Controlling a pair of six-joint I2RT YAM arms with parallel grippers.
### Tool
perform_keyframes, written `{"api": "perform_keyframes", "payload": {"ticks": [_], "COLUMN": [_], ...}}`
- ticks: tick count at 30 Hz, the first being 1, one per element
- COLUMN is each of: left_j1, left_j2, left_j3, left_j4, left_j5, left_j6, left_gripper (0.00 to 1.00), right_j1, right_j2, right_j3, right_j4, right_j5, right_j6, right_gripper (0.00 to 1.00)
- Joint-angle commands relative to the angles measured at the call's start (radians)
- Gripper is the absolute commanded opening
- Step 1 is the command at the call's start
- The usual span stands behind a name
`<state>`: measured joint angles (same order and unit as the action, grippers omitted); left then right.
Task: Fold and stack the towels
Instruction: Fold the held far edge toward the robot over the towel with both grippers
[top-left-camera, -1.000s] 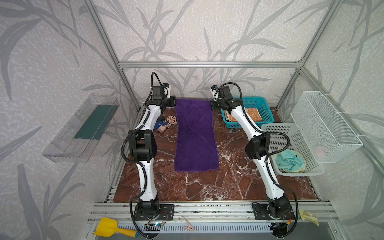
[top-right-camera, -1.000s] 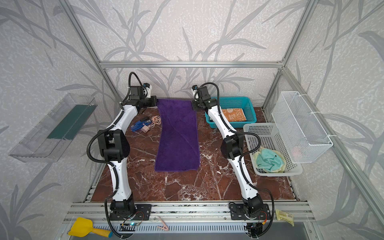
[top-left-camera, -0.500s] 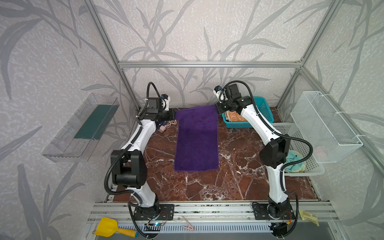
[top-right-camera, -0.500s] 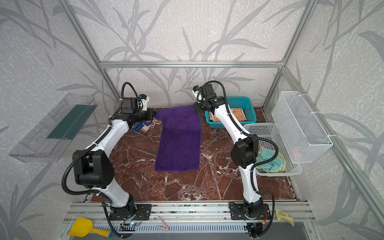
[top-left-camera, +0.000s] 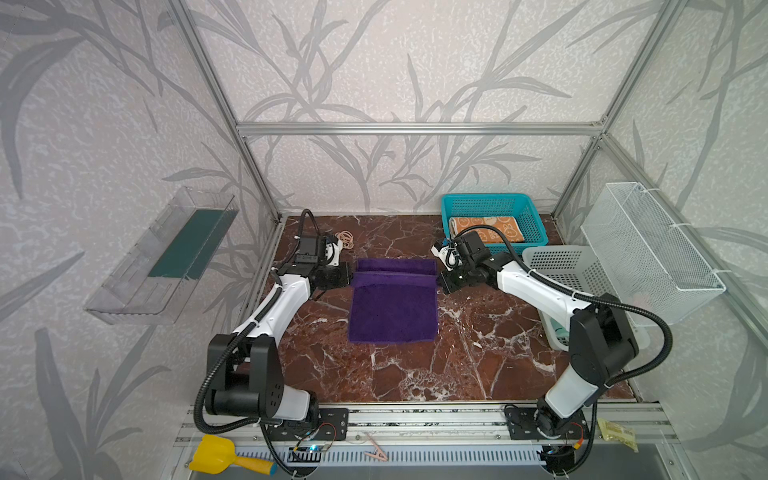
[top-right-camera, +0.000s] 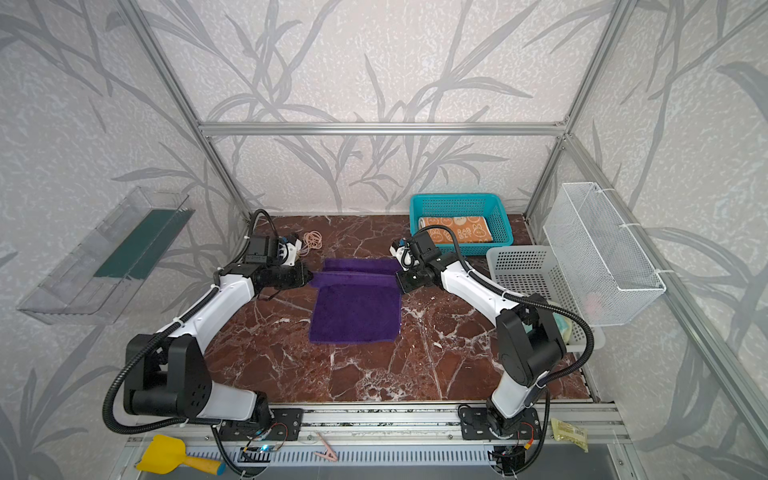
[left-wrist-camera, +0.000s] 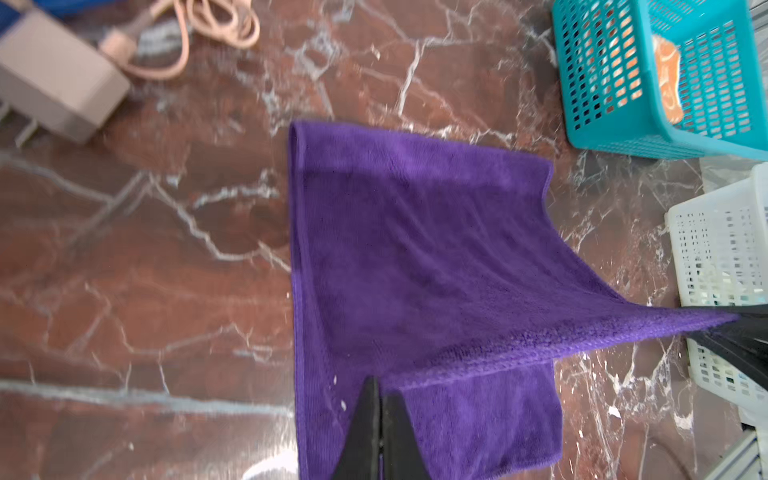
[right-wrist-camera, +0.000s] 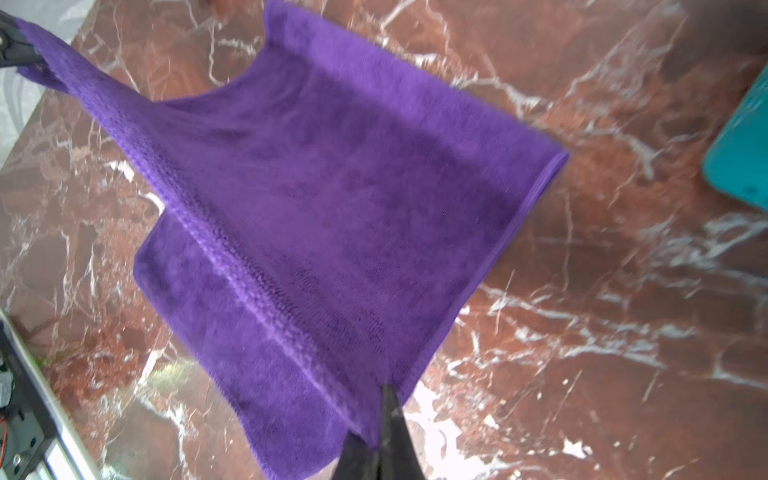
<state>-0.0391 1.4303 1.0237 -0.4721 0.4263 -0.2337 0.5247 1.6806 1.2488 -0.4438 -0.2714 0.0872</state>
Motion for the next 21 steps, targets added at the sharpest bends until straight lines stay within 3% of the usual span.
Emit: {"api": "perform_keyframes", "payload": {"ticks": [1,12,21], "left_j1": [0.033,0.03,0.028], "left_j2": [-0.061,-0.194,-0.164], "left_j3": [-0.009,-0.135,-0.276], "left_j4": [-0.079,-0.136,-0.135], "left_j5": [-0.11,-0.153,-0.121], "left_j6": [-0.022,-0.126,-0.316], "left_gripper": [0.0,0.0,0.0], "right_j1": [-0.027,0.054,0.06], "right_j2": [-0.093,-0.193,-0.155], "right_j3": [-0.029,-0.177,-0.332], "right_j4": [-0.05,-0.055,0.014], "right_j5": [0.072,0.064,-0.032], "right_j6": [0.032,0.098,0.217], "right_gripper": [0.0,0.0,0.0]}}
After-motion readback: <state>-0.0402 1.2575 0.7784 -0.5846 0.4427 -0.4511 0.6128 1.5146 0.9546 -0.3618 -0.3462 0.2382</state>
